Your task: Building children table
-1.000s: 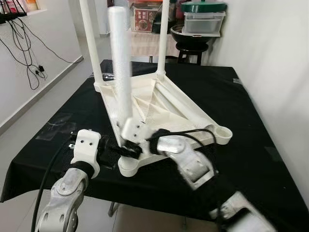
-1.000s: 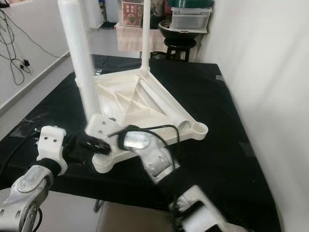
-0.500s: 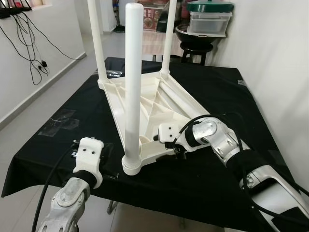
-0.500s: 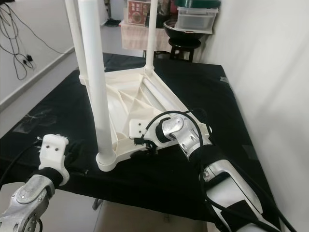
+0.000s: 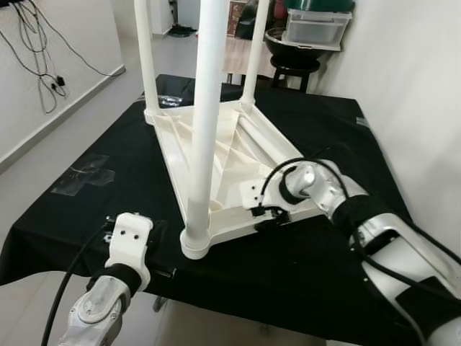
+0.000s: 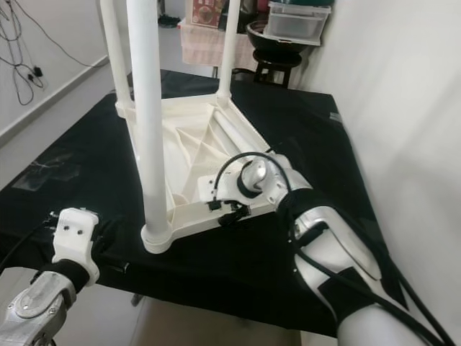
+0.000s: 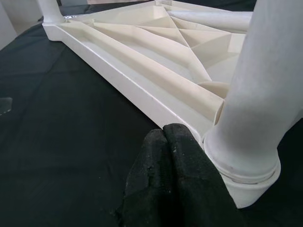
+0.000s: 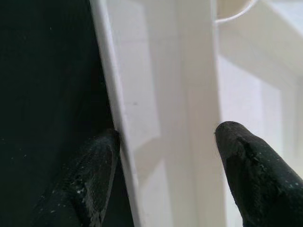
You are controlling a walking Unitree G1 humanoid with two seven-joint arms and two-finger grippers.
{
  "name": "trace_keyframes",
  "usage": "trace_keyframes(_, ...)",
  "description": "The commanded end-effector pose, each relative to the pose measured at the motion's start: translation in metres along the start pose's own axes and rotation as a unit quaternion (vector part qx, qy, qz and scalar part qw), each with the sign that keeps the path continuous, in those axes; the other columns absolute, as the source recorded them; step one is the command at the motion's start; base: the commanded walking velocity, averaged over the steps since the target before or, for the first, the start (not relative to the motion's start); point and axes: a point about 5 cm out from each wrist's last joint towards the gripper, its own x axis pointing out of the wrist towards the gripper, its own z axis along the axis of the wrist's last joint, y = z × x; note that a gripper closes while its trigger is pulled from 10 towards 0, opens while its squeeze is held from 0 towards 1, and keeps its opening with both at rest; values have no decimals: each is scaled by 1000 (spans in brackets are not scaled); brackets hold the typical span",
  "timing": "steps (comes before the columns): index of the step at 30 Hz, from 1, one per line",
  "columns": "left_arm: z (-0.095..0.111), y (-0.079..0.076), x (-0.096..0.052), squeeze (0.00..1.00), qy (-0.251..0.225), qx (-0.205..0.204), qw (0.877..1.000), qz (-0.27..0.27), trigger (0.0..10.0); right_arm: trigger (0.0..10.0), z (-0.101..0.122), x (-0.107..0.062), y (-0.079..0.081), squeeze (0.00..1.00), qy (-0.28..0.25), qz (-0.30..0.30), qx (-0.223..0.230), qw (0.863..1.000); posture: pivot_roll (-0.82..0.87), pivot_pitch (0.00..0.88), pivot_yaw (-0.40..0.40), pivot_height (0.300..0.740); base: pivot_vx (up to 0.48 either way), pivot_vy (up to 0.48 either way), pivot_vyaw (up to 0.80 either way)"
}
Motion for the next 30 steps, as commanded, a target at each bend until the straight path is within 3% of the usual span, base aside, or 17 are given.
trace_keyframes(1, -1, -3, -2, 0, 4, -6, 1000, -3, 10000, 7490, -1, 3, 3, 0, 10, 19, -11, 1000, 50, 65, -99, 740, 0, 0, 0)
trace_keyframes(2, 0, -3, -3, 0, 4, -7, 1000, -3, 10000, 4627, 0, 6, 7, 0, 10, 36, -18, 999, 52, 67, -100, 740, 0, 0, 0)
trace_keyframes(3, 0, -3, -3, 0, 4, -7, 1000, -3, 10000, 5608, 1, 8, 9, 0, 9, 47, -23, 999, 52, 67, -100, 740, 0, 0, 0)
trace_keyframes(6, 0, -3, -3, 0, 4, -8, 1000, -3, 10000, 5608, 3, 10, 12, 0, 7, 62, -28, 998, 52, 67, -101, 740, 0, 0, 0)
trace_keyframes(7, 0, -4, -3, 0, 4, -8, 1000, -3, 10000, 6667, 3, 11, 14, 0, 8, 75, -32, 997, 52, 68, -102, 740, 0, 0, 0)
trace_keyframes(8, 0, -4, -3, 0, 4, -9, 1000, -2, 10000, 4824, 3, 11, 15, 0, 9, 82, -33, 996, 51, 67, -103, 740, 0, 0, 0)
trace_keyframes(11, 0, -4, -3, 0, 5, -9, 1000, -1, 10000, 4941, 2, 12, 15, 0, 18, 86, -37, 995, 51, 67, -103, 740, 0, 0, 0)
trace_keyframes(12, 0, -4, -3, 0, 5, -9, 1000, -1, 10000, 2667, 1, 13, 15, 0, 23, 87, -38, 995, 50, 65, -105, 740, 0, 0, 0)
trace_keyframes(15, 0, -4, -3, 0, 5, -10, 1000, -1, 10000, 2667, 1, 14, 16, 0, 27, 88, -40, 995, 50, 65, -105, 740, 0, 0, 0)
trace_keyframes(16, 0, -4, -3, 0, 5, -10, 1000, -1, 10000, 0, 1, 16, 16, 0, 30, 88, -42, 995, 49, 64, -104, 740, 0, 0, 0)
trace_keyframes(24, 1, -2, -1, 0, 4, -6, 1000, 2, 10000, 0, 17, 29, 23, 0, -16, 94, -35, 995, 46, 55, -105, 740, 0, 0, 0)
trace_keyframes(25, 2, -1, -1, 0, 2, -4, 1000, 3, 10000, 0, 27, 32, 23, 0, -56, 93, -16, 994, 43, 50, -105, 740, 0, 0, 0)
trace_keyframes(26, 2, -1, -1, 0, 2, -4, 1000, 3, 10000, 0, 27, 32, 23, 0, -56, 93, -16, 994, 43, 50, -105, 740, 0, 0, 0)
trace_keyframes(28, 3, 1, 1, 0, -1, -2, 1000, 7, 10000, 0, 52, 35, 19, 0, -148, 75, 34, 986, 42, 45, -105, 740, 0, 0, 0)
trace_keyframes(30, 3, 1, 1, 0, -1, -2, 1000, 7, 10000, 0, 52, 35, 19, 0, -148, 75, 34, 986, 42, 45, -105, 740, 0, 0, 0)
